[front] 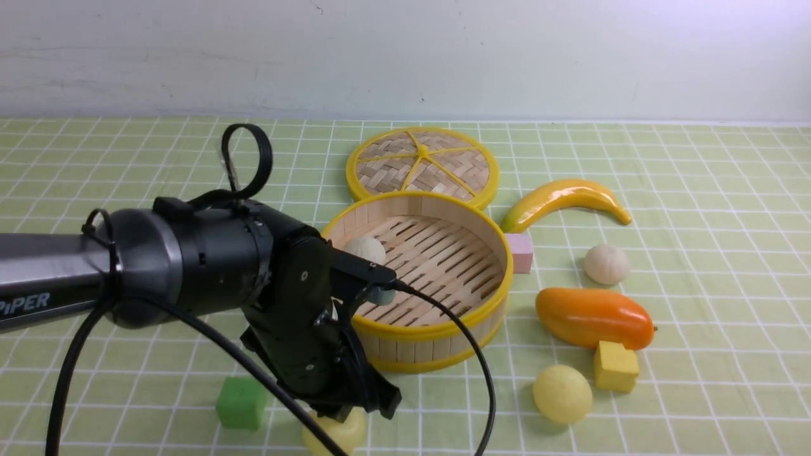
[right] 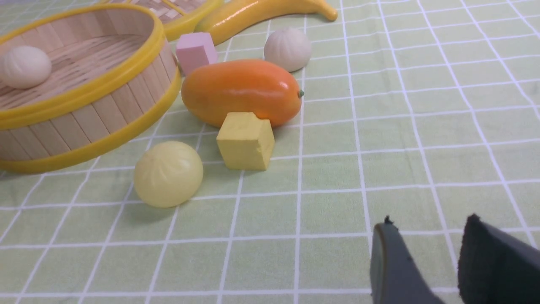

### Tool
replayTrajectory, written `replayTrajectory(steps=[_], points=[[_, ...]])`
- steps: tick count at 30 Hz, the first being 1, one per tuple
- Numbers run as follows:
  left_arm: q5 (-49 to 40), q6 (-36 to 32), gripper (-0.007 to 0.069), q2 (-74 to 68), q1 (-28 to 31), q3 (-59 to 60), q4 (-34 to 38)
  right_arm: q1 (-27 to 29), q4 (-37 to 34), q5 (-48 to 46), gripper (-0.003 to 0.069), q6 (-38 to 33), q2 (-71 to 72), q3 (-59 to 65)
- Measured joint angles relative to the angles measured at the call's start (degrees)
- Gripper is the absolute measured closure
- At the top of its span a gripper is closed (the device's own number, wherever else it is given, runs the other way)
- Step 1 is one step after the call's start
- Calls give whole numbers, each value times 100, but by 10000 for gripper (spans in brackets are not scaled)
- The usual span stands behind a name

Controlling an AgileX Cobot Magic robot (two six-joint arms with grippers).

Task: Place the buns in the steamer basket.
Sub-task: Use the left arm to grab a steamed stuffed bun, then use the left arm to put the steamed stuffed bun into the steamer

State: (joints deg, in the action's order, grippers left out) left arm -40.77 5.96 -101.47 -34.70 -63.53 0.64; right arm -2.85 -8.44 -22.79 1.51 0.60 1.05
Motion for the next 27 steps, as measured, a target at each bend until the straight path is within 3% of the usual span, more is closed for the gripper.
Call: replayTrajectory(steps=[3,17,21,27], points=[[-55,-13,638,0,0,0,-64,0,0,0,420,0,0,0],[-508,-91,638,1193,0,-596,-141,0,0,0,420,0,0,0],[-20,-494,638,752,0,-1450,-238,0,0,0,420,0,0,0],[63,-530,638,-498,0,-2274,-715,0,0,0,420,0,0,0]])
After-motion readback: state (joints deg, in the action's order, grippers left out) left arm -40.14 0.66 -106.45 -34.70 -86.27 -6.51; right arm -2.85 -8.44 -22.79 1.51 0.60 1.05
